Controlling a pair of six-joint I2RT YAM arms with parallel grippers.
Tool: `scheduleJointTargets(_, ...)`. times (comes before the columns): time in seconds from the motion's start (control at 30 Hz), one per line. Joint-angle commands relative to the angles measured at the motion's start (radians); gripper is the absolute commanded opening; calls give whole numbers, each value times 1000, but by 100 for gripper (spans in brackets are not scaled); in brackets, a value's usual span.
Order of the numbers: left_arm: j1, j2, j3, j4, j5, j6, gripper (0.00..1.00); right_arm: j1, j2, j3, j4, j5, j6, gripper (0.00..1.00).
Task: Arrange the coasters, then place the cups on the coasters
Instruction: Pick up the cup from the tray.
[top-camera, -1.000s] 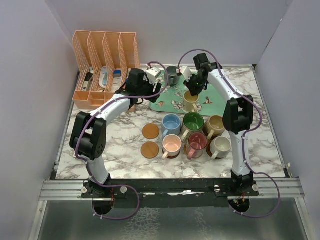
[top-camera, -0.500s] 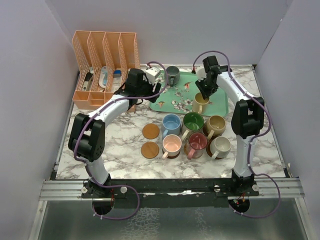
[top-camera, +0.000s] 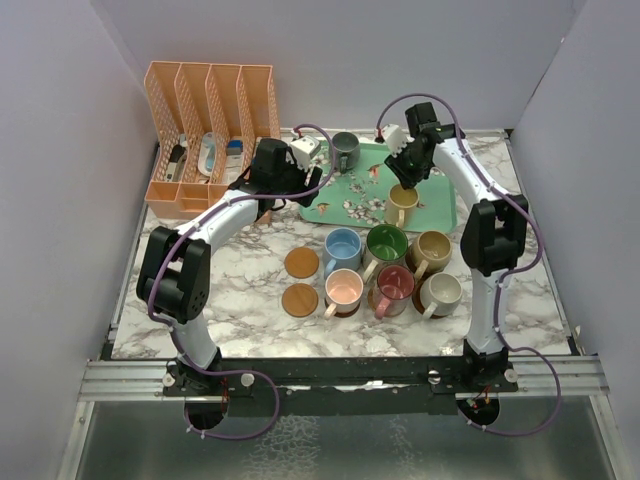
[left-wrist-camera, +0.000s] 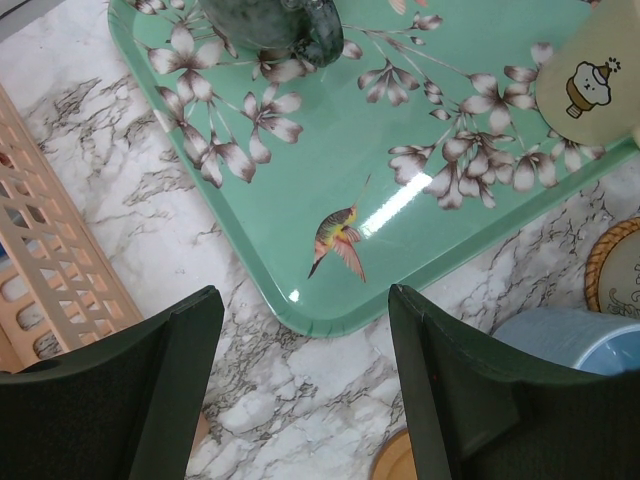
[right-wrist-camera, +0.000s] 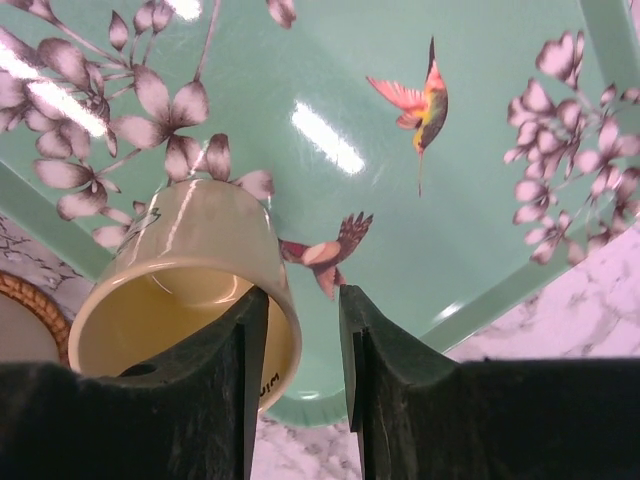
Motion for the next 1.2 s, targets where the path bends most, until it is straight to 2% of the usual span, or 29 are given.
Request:
scheduleJointTargets(0.0,2,-35,-7,20,12,6,71,2,52,76,-21,-88,-179,34)
scheduleJointTargets(0.4,2,-20,-2,18,2,13,71,3,168,234,-140,-183,-346,33)
scheduleJointTargets(0.47,2,-18,-2,18,-2,16,71,3,183,258,-160,-187,-356,31)
scheduleJointTargets(0.6,2,-9,3,17,-1,17,71,3,185,263,-152,-160,-350,21)
scheduleJointTargets(0.77,1,4,12,12,1,16,71,-2,152,238,-109,-73,-279,13)
scheduleJointTargets(0.97,2,10,20,10,-2,18,71,-20,114,208,-112,30,-96,10)
scheduleJointTargets(1.17,2,18,30,4,-2,18,71,-42,41,88,-123,68,30,9)
